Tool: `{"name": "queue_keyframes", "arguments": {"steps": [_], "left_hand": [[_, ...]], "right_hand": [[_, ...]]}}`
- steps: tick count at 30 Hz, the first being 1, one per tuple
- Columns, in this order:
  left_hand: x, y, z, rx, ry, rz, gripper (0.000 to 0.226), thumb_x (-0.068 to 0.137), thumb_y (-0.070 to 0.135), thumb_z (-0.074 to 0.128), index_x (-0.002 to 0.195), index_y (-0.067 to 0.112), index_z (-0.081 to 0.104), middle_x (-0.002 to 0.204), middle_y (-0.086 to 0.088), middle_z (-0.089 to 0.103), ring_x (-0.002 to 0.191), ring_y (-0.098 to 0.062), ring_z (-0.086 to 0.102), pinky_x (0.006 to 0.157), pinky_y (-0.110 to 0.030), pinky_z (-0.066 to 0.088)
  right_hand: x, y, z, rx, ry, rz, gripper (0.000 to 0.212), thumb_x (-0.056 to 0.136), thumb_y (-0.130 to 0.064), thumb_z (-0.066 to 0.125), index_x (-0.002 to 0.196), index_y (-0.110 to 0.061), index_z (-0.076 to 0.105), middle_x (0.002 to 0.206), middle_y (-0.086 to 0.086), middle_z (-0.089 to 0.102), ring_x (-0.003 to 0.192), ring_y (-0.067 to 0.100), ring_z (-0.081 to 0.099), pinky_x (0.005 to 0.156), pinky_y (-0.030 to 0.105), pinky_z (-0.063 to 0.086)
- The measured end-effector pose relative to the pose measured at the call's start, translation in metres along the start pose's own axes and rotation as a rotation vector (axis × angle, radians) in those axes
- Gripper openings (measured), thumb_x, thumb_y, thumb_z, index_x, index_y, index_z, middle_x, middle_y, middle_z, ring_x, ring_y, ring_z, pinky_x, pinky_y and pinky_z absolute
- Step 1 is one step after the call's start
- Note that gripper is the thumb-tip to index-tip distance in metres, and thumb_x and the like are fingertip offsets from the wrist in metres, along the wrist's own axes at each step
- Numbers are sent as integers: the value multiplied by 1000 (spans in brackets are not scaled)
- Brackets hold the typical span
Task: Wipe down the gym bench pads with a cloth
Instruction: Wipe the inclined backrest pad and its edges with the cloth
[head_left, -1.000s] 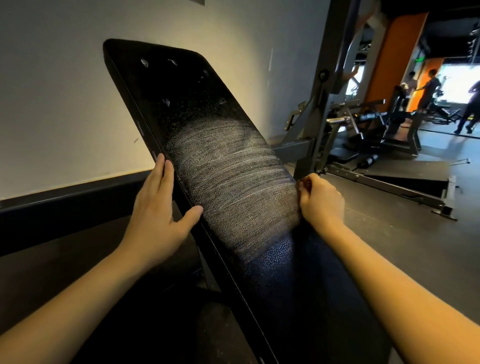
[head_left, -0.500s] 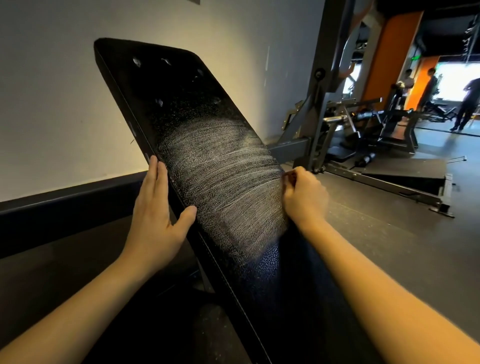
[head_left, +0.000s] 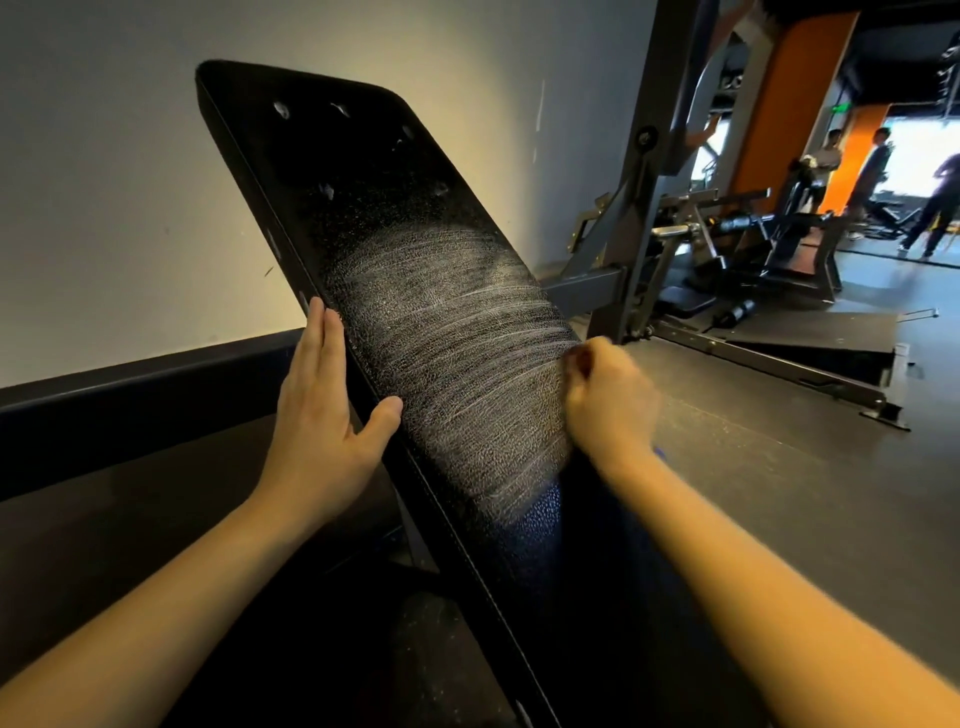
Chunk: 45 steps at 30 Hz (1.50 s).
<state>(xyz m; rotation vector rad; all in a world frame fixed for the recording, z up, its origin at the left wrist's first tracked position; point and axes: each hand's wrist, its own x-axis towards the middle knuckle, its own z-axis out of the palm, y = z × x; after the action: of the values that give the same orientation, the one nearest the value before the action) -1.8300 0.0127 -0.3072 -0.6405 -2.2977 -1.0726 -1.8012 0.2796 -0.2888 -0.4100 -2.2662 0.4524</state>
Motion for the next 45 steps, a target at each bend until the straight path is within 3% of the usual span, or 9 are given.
{"name": "queue_keyframes", "arguments": {"steps": [6,12,15,21,28,31,37,42,45], "left_hand": [[2,-4,4,7,33,20,100,84,62,41,164,19,0,171,8,-11,147,12,-15,124,-31,1],[0,-1,1,-1,-3,5,101,83,66,39,163,23,-5,170,13,-16,148,11,-17,122,-28,-2],[1,-1,3,-5,12,3,101,83,66,38,164,22,-5,170,12,-15,150,8,-16,122,-27,-2],[2,-4,6,0,57,40,99,86,62,41,164,18,-1,171,6,-11,152,5,-12,124,-29,0],[0,-4,6,-21,45,33,99,85,63,41,164,22,-3,171,11,-13,153,3,-12,124,-31,1],[1,-4,2,-56,62,21,99,83,64,47,164,23,6,171,13,-3,155,0,-3,124,-34,6],[24,-11,-13,-81,238,59,75,90,49,55,154,16,37,159,1,35,149,-14,30,122,-52,29],[48,-27,-15,1,178,38,78,97,54,40,163,16,21,170,4,15,156,-8,11,128,-44,14],[47,-29,-13,4,159,49,80,97,58,36,164,19,16,171,7,9,156,-4,7,128,-41,12]], "right_hand": [[-101,-44,-23,400,-206,-723,18,95,-21,63,111,-14,70,98,0,66,87,20,67,72,32,53],[11,38,-5,-50,-52,34,19,97,-29,55,104,-15,65,104,12,72,95,37,67,76,42,53],[13,5,0,-47,-30,115,16,97,-27,54,104,-15,62,105,11,70,94,36,67,77,41,54],[-70,-46,-13,344,-196,-735,22,93,-25,62,113,-15,67,100,1,66,89,23,66,71,35,54],[47,22,8,-96,-62,74,21,98,-27,54,110,-12,63,112,16,70,101,42,65,78,42,48],[57,-44,21,27,-47,11,22,101,-30,52,113,-14,61,116,11,68,100,37,65,76,39,45],[-10,-57,10,328,-140,-670,22,97,-27,60,114,-16,67,109,-1,69,98,22,66,80,36,54],[64,8,15,-8,-74,-71,19,100,-28,55,109,-14,63,109,12,71,99,39,66,78,44,51],[94,-52,32,39,-39,1,16,101,-26,51,107,-13,56,110,15,68,99,41,65,74,41,44]]}}
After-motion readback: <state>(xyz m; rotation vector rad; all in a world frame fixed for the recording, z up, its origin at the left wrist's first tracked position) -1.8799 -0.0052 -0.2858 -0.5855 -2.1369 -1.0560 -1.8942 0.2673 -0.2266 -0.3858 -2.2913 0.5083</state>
